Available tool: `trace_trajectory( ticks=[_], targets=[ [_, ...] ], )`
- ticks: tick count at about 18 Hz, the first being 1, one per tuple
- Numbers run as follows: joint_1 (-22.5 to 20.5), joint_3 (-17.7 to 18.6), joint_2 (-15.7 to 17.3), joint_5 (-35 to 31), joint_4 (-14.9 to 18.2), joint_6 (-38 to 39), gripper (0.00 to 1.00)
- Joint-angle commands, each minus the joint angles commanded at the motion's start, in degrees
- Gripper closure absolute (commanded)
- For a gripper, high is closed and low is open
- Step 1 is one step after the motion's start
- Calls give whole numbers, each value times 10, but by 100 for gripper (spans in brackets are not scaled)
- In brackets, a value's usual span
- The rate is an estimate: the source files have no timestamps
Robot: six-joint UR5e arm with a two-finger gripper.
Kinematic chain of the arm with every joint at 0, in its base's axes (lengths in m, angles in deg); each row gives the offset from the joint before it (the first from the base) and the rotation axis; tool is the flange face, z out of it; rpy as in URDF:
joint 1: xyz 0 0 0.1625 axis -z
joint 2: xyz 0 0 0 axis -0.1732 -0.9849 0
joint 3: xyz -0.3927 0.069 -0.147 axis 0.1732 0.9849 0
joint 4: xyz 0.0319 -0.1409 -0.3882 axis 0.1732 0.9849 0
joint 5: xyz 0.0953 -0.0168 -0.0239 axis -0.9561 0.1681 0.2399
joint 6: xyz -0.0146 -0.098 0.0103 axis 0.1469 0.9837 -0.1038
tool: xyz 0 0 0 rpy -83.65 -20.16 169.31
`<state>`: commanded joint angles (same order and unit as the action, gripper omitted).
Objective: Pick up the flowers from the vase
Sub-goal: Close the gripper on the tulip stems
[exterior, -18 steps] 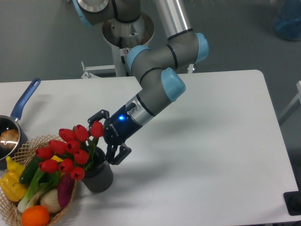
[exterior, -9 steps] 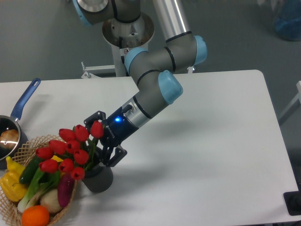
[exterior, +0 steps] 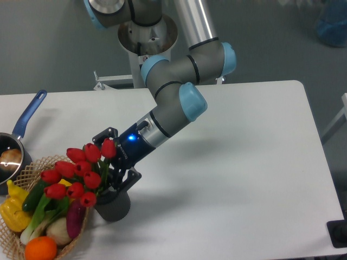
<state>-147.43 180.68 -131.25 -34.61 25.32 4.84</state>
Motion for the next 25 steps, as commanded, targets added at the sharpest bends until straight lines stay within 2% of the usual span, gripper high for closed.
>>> trace_trajectory(
  ticks=[1,5,9,13,16,20,25],
  targets=[
    [0,0,0,0,0,0,0],
    [-1,-1,0,0,0,8,19],
    [-3,-1,-1,0,0,9,32],
    [-4,-4,-1,0,0,10,33],
    [-3,-4,-5,0,1,11,41],
    [-3,-4,-5,6,1,20,42],
    [-5,-4,-5,30,1,21,49]
  ],
)
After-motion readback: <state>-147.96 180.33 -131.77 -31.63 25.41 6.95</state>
